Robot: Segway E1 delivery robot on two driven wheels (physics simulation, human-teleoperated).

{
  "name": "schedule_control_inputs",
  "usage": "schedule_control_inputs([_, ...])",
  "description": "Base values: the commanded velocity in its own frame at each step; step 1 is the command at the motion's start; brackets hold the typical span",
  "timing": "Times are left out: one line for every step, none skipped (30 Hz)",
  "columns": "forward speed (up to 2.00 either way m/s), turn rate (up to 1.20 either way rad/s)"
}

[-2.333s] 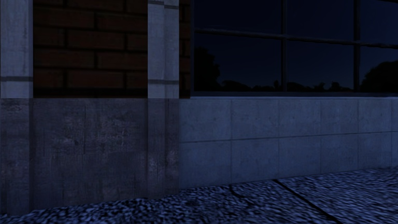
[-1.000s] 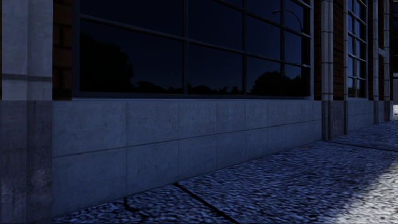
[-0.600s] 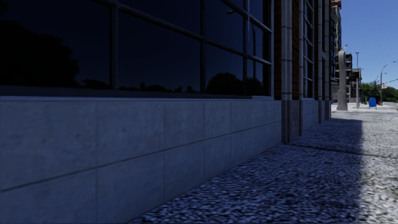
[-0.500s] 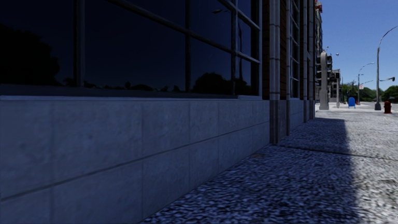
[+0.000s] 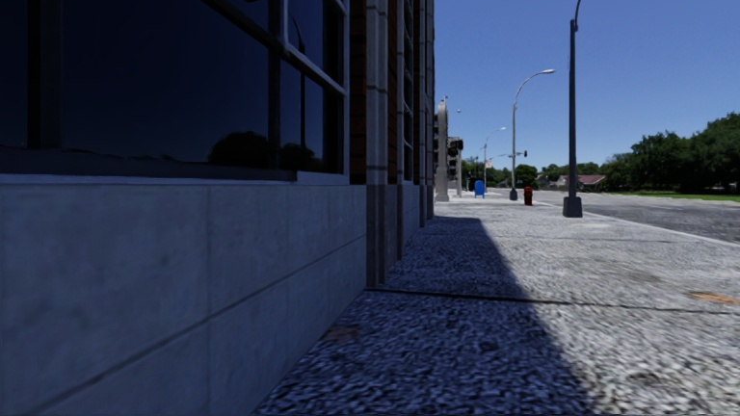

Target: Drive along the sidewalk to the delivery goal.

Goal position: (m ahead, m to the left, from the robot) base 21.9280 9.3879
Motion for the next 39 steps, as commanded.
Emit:
schedule_control_inputs([2.0,-0.86])
schedule_control_inputs([2.0,-0.86])
schedule_control_inputs([2.0,-0.86])
schedule_control_inputs([2.0,-0.86])
schedule_control_inputs([2.0,-0.86])
schedule_control_inputs([2.0,-0.73])
schedule_control_inputs([2.0,0.0])
schedule_control_inputs([2.0,0.0])
schedule_control_inputs([2.0,0.0])
schedule_control_inputs([2.0,0.0])
schedule_control_inputs([2.0,0.0])
schedule_control_inputs([2.0,0.0])
schedule_control_inputs([2.0,0.0])
schedule_control_inputs([2.0,0.0])
schedule_control_inputs([2.0,0.0])
schedule_control_inputs([2.0,0.0])
schedule_control_inputs([2.0,0.0])
schedule_control_inputs([2.0,0.0])
schedule_control_inputs([2.0,0.0])
schedule_control_inputs([2.0,0.0])
schedule_control_inputs([2.0,0.0])
schedule_control_inputs([2.0,0.0])
schedule_control_inputs([2.0,0.0])
schedule_control_inputs([2.0,0.0])
schedule_control_inputs([2.0,0.0])
schedule_control_inputs([2.0,0.0])
schedule_control_inputs([2.0,0.0])
schedule_control_inputs([2.0,0.0])
schedule_control_inputs([2.0,0.0])
schedule_control_inputs([2.0,0.0])
schedule_control_inputs([2.0,-0.17])
schedule_control_inputs([2.0,-0.17])
schedule_control_inputs([2.0,-0.36])
schedule_control_inputs([2.0,-0.4])
schedule_control_inputs([2.0,0.0])
schedule_control_inputs([2.0,0.0])
schedule_control_inputs([2.0,0.0])
schedule_control_inputs([2.0,0.0])
schedule_control_inputs([2.0,0.0])
